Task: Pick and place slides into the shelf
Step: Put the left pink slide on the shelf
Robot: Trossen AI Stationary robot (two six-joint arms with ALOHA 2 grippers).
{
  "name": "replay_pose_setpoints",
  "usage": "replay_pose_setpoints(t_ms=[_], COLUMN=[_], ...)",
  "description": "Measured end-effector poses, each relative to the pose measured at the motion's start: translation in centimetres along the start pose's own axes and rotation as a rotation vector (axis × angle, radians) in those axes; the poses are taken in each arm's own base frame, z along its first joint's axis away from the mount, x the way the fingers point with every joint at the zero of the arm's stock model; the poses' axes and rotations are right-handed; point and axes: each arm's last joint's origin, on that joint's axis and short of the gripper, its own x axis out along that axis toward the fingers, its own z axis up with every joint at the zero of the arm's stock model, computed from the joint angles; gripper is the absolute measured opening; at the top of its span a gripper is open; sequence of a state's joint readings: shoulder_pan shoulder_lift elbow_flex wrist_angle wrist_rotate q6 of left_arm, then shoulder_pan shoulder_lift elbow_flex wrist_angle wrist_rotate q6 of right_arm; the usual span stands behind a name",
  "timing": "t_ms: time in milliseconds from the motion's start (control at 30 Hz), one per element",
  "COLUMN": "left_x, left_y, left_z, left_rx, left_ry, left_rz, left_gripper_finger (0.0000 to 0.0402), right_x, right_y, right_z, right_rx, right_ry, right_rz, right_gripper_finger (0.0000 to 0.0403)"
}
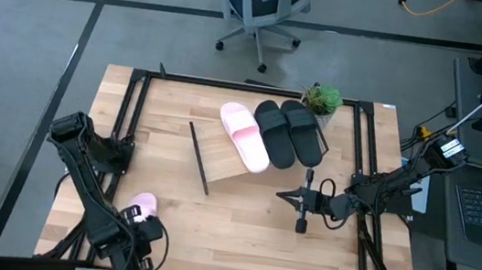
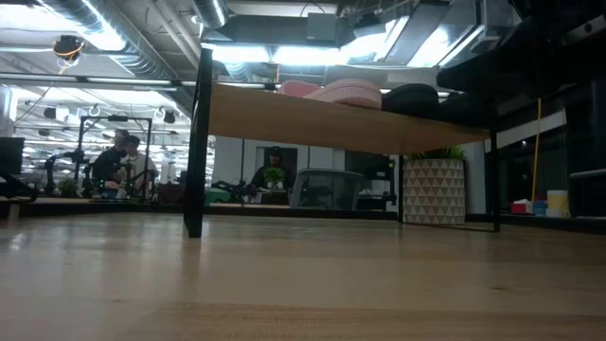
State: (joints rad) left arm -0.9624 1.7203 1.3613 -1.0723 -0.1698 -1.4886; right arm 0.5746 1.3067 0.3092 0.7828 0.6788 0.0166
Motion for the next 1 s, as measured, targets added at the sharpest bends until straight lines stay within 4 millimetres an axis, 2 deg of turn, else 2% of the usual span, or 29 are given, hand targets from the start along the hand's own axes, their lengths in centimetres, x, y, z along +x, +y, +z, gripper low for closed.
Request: replay_pose_setpoints(t_ms=[133,467,733,833,1000], left_x=[0.0,0.0,0.1,0.1,-0.1], left_y=[0.1,0.3,0.3,0.6,1.2], left_z=[0.0,0.0,0.5,0.7,-0.1], left_rx=[0.002,0.004,0.101,0.082,0.108], left_ry=[-0.011,-0.009,-0.045,-0.052,-0.040], left_rz=[0.015,0.027,0.031,0.060,0.129], left_gripper_finger=[0.0110,0.0183,0.0187,0.0187,0.0187], right_x=[0.0,0.0,0.0,0.0,0.0], right_y=[0.0,0.0,0.0,0.0,0.0], right_z=[0.0,0.0,0.0,0.0,0.0], right_rx=[-0.001,-0.001,0.002,0.003,0.001], right_ry=[0.001,0.001,0.001,0.001,0.000], right_rz=[0.000,0.000,0.000,0.000,0.000], right_gripper_finger=[0.0007,0.0007,0.0007,0.0007,0.0007])
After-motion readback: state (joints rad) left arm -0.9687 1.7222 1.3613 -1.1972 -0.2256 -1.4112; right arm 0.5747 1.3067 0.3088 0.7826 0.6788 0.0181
